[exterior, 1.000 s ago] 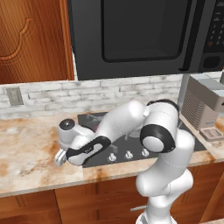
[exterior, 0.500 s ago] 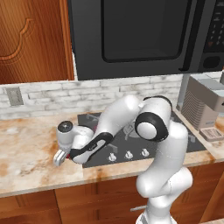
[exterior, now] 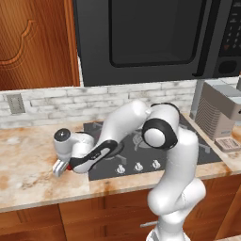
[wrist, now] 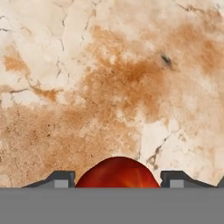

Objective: Place the pan on the front left burner on the stove. Then place the tomato and the onion in the pan and turn on the front left burner.

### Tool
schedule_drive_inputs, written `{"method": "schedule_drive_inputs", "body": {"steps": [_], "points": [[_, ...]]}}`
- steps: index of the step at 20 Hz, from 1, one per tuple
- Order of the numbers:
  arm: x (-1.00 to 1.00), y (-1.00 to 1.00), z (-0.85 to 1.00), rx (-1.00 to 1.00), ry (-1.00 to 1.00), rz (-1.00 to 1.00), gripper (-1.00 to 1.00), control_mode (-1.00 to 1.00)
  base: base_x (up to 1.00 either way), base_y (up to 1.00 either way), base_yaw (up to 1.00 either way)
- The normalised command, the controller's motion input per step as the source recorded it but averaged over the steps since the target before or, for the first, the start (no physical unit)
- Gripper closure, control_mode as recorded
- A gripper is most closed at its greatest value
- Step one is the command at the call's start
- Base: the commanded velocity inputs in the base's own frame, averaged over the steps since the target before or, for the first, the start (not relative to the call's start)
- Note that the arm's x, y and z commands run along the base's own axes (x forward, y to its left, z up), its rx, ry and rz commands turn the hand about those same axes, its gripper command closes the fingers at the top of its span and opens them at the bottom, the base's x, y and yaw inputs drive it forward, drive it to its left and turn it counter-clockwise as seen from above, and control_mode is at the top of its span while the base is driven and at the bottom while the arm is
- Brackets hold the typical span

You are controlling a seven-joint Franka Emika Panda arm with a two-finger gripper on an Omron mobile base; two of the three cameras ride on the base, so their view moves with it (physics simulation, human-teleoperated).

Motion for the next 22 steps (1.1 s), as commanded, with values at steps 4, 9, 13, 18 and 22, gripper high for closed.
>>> {"method": "schedule_drive_inputs", "body": {"steps": [4, 9, 13, 18, 22], "points": [[-0.15, 0.17, 0.5, 0.0, 0.0, 0.0, 1.0, -1.0, 0.0, 0.0, 0.0], [-0.22, 0.01, 0.78, 0.0, 0.0, 0.0, 1.0, -1.0, 0.0, 0.0, 0.0], [-0.25, -0.07, 0.8, 0.0, 0.0, 0.0, 1.0, -1.0, 0.0, 0.0, 0.0], [-0.22, -0.48, 0.67, 0.0, -0.01, -0.02, 1.0, -1.0, 0.0, 0.0, 0.0], [-0.15, -0.9, 0.26, 0.0, -0.01, -0.06, 1.0, -1.0, 0.0, 0.0, 0.0]]}}
